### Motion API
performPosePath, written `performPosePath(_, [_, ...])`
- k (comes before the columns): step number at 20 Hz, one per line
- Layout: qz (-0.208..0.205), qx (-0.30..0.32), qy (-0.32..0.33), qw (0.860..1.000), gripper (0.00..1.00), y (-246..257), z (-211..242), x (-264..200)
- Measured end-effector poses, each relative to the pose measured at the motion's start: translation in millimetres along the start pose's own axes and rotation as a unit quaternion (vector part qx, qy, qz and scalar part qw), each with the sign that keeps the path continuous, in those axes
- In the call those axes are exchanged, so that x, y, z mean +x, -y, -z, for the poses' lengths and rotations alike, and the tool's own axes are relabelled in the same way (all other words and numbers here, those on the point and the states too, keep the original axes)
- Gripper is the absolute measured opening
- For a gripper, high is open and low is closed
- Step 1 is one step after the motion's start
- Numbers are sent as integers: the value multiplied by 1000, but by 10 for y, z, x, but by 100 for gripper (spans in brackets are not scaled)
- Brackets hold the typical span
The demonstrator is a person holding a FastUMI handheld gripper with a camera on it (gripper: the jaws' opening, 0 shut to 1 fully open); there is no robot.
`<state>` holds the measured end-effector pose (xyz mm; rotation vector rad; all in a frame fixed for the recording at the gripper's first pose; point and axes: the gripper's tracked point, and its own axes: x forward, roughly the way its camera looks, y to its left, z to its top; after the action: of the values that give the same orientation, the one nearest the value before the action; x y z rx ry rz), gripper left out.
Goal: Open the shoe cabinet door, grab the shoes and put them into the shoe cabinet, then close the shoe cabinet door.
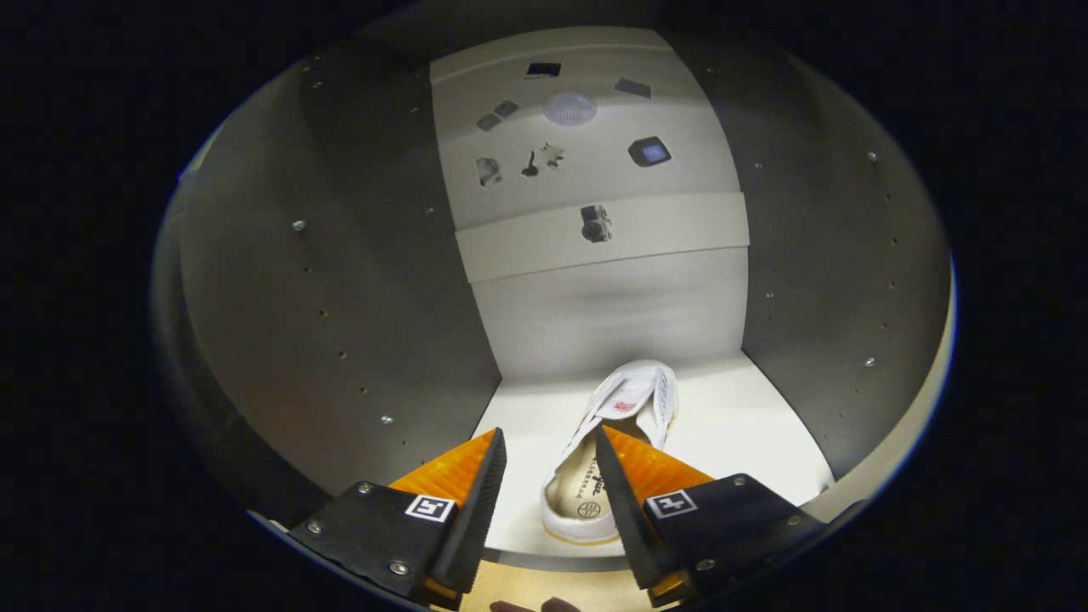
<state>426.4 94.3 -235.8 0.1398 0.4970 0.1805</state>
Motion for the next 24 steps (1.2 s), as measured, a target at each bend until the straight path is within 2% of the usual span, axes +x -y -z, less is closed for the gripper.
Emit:
performPosePath(4, [16, -32, 17, 999, 81, -139, 84, -515])
performPosePath(8, [21, -34, 25, 999, 88, -261, 199, -997])
performPosePath(19, [48, -48, 26, 997, 91, -358, 658, -2394])
performPosePath(24, [62, -49, 35, 996, 91, -254, 744, -3049])
